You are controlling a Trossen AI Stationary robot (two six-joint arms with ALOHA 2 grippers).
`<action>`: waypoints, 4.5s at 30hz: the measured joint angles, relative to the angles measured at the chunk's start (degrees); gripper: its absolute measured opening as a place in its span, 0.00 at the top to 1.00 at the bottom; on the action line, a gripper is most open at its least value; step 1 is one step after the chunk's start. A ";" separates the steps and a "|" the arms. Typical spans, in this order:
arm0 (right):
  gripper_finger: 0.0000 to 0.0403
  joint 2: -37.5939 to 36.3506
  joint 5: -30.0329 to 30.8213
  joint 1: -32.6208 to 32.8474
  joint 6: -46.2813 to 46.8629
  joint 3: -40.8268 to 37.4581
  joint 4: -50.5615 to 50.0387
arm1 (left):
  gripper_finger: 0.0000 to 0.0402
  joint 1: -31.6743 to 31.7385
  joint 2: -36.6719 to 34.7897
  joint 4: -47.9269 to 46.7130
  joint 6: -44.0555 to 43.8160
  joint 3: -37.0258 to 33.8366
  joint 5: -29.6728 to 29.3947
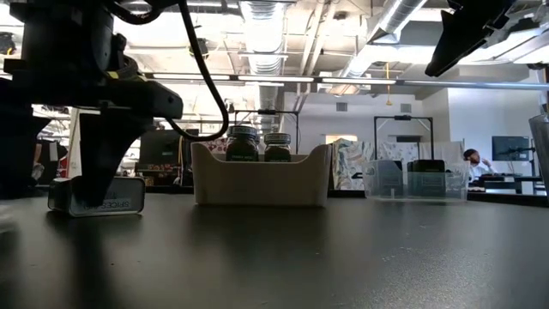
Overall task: Sort spices by type
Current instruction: Put the black seasoning can into the transparent bin
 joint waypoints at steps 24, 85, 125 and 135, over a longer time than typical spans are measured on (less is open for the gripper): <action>0.27 0.02 -0.26 0.04 -0.57 0.00 1.36 | 0.13 0.88 -0.02 7.83 7.26 -0.39 1.97; 0.27 0.02 -0.11 -0.07 -2.45 -0.02 2.95 | 0.03 5.64 0.11 -19.10 -2.16 -1.64 -11.10; 0.27 0.04 -0.33 0.04 -4.07 -0.02 2.84 | 0.03 3.43 0.09 -5.24 -16.00 6.98 -10.73; 0.27 0.04 -0.37 -0.02 -5.47 -0.02 2.86 | 0.03 3.46 0.09 1.98 -16.44 2.22 -9.58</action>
